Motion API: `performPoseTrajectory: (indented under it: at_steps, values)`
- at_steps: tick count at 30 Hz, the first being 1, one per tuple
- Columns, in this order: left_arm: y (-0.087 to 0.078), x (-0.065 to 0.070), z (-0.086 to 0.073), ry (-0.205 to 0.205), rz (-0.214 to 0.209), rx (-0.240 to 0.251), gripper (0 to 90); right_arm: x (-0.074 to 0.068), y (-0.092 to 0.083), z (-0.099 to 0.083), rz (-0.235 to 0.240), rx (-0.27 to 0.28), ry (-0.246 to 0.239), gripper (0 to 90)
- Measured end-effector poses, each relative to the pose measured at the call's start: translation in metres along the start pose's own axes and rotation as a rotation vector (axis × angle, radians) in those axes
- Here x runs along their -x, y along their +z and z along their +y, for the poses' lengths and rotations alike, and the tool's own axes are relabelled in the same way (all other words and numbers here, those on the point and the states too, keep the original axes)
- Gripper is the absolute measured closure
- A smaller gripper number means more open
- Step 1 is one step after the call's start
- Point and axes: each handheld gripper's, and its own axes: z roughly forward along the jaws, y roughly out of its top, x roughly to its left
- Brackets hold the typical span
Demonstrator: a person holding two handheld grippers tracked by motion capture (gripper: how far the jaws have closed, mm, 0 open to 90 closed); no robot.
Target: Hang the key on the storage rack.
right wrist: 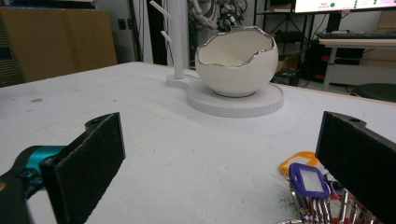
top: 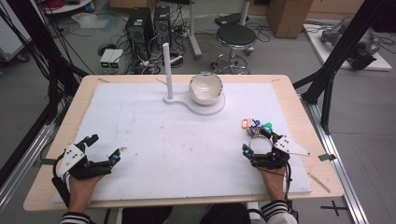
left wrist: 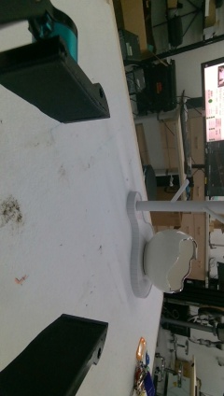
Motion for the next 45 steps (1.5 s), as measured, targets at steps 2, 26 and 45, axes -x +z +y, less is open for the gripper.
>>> performPoseTrajectory:
  at_steps: [2, 26, 45]
  values:
    - [0.000, 0.000, 0.000, 0.000, 0.000, -0.001, 1.7, 0.000, 0.000, 0.000, -0.002, -0.003, -0.002, 1.0]
    - [0.000, 0.000, 0.000, -0.008, -0.001, -0.001, 1.7, 0.019, -0.017, 0.055, 0.014, -0.139, -0.020, 1.0]
    - [0.000, 0.000, 0.000, -0.007, -0.003, -0.001, 1.7, 0.038, -0.007, 0.110, 0.147, -0.465, -0.131, 1.0]
